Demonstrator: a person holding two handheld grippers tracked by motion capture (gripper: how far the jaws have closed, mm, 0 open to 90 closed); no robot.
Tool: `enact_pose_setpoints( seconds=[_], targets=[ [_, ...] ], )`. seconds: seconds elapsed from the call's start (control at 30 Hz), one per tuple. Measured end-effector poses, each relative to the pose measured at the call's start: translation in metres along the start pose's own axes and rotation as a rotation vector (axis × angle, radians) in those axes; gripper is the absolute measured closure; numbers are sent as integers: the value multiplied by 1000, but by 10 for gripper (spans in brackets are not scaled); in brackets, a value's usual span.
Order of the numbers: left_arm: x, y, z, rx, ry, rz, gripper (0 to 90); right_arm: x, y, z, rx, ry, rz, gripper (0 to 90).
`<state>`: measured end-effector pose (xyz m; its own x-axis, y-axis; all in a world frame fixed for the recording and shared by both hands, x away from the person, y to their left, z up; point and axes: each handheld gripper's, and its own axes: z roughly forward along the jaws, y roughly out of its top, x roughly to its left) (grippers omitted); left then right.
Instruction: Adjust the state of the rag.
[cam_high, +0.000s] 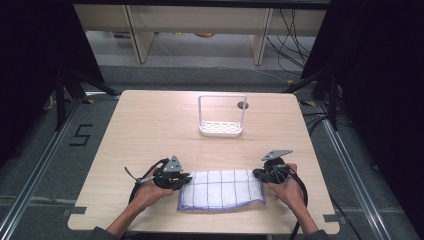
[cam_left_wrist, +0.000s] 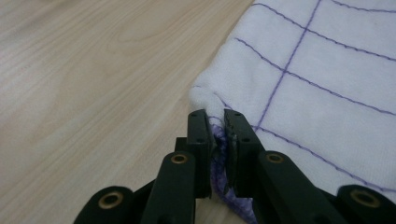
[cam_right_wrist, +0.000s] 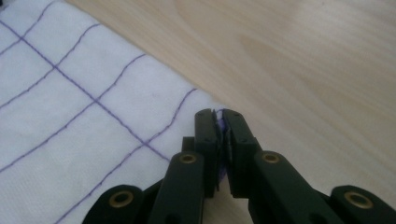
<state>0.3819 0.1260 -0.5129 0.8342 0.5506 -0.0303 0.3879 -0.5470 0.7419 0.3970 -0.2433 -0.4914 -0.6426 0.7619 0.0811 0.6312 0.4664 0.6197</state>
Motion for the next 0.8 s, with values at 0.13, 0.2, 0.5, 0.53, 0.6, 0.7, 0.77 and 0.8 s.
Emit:
enact_pose_setpoints(
  seconds=[0.13,0.2,0.5,0.53,0.6,0.7,0.77,0.8],
  targets=[
    [-10,-2,-9,-16,0,16,816,-5,17,0,-8,0,-25,858],
    [-15,-3,-13,-26,-7,18,817,-7,28,3,-18,-15,-36,858],
    [-38,-12,-24,-50,-42,23,815,-9,84,29,12,-6,-107,858],
    [-41,-13,-24,-56,-44,31,815,-7,91,31,29,-1,-119,858],
    [-48,-14,-26,-56,-46,29,815,-3,104,38,25,4,-139,858],
    [-59,-16,-25,-74,-66,9,813,3,121,47,42,25,-187,857],
    [-66,-17,-23,-74,-69,15,811,9,130,55,59,31,-208,857],
    [-69,-17,-23,-74,-65,19,810,12,134,61,59,32,-218,857]
  ],
)
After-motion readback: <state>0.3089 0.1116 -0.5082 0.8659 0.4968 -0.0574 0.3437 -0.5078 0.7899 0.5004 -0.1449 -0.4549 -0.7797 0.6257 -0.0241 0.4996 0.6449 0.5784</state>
